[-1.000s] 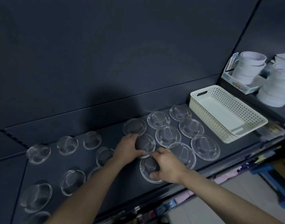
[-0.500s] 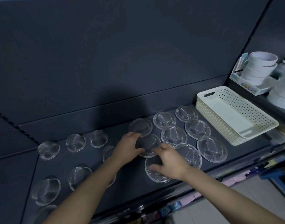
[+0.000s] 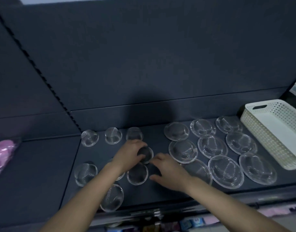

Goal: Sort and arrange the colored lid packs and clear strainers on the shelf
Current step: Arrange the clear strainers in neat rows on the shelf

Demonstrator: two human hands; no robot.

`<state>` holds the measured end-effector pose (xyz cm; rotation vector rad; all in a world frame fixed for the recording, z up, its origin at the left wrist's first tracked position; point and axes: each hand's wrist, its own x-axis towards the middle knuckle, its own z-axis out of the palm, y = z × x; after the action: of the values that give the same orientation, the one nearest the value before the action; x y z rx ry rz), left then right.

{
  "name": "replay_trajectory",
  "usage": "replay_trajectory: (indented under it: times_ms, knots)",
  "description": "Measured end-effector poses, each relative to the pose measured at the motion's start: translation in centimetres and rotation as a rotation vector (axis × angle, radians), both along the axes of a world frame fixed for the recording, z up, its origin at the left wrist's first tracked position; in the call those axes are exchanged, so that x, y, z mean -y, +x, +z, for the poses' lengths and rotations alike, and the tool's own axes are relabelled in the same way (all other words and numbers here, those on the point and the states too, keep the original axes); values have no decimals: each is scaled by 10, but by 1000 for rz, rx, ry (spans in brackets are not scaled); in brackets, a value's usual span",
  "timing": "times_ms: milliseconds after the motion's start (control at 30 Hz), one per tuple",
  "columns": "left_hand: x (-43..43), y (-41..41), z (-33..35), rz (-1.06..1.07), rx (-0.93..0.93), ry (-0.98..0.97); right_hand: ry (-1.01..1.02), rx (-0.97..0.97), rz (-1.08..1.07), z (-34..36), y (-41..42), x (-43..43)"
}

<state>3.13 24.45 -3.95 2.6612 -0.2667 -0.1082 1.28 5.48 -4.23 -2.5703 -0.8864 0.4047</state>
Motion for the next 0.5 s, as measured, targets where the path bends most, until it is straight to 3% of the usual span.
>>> replay_trajectory:
  times_ms: [300,500]
  knots:
    - [-26,-7,2,43,-21,-86,37,18,105,-7,-11,-35]
    - [-33,-11,-3,21,-31,-98,60,-24,52,-4,-11,-39]
